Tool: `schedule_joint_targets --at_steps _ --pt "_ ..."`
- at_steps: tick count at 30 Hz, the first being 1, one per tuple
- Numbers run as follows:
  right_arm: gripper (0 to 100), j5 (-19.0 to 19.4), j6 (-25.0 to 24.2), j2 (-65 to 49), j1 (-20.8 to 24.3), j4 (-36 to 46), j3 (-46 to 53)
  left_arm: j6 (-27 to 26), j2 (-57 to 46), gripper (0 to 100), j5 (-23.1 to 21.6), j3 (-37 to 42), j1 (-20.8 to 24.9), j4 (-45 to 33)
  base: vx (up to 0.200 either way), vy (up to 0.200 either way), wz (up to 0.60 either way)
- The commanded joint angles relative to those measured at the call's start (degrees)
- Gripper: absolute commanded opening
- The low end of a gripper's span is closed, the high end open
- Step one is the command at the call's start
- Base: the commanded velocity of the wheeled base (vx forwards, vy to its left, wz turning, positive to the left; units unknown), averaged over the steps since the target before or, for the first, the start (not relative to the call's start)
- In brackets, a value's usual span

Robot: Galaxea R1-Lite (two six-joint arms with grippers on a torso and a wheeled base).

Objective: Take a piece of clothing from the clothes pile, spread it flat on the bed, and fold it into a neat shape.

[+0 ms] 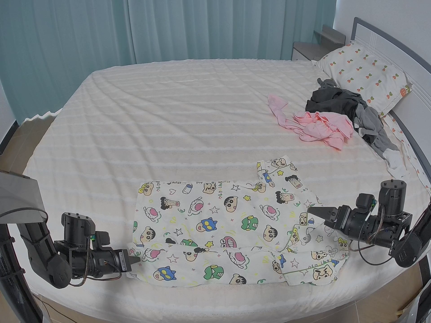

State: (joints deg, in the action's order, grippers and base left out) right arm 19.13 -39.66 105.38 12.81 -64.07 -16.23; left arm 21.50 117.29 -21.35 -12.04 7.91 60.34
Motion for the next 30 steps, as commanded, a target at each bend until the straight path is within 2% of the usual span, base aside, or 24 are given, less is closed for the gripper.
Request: schedule_joint_targets --at_steps 1,5,14,22,25,30 --pt "100 0.4 8.5 6.3 -8.2 1.1 -1.7 -0.1 -0.1 0 -0.1 0.1 0.3 0.1 0.000 0.000 0.00" --pt "100 0.4 14.4 13.4 -10.7 1.4 -2.1 -0.1 -0.2 0 0.0 0.2 0.3 0.1 0.000 0.000 0.00" --pt "100 0.6 19.1 19.6 -11.9 1.6 -1.4 0.0 -0.2 0 -0.1 0.2 0.4 0.1 0.000 0.000 0.00" --pt "100 5.0 21.7 20.0 -12.4 1.3 0.1 0.0 -0.2 0 -0.1 0.1 0.4 0.1 0.000 0.000 0.00" --pt "100 8.5 24.4 20.1 -12.4 1.1 1.2 0.3 -0.2 0 -0.3 0.1 0.4 0.1 0.000 0.000 0.00" --pt "100 9.3 25.9 20.1 -12.0 1.0 1.2 0.3 -0.3 0 -0.3 0.1 0.4 0.1 0.000 0.000 0.00"
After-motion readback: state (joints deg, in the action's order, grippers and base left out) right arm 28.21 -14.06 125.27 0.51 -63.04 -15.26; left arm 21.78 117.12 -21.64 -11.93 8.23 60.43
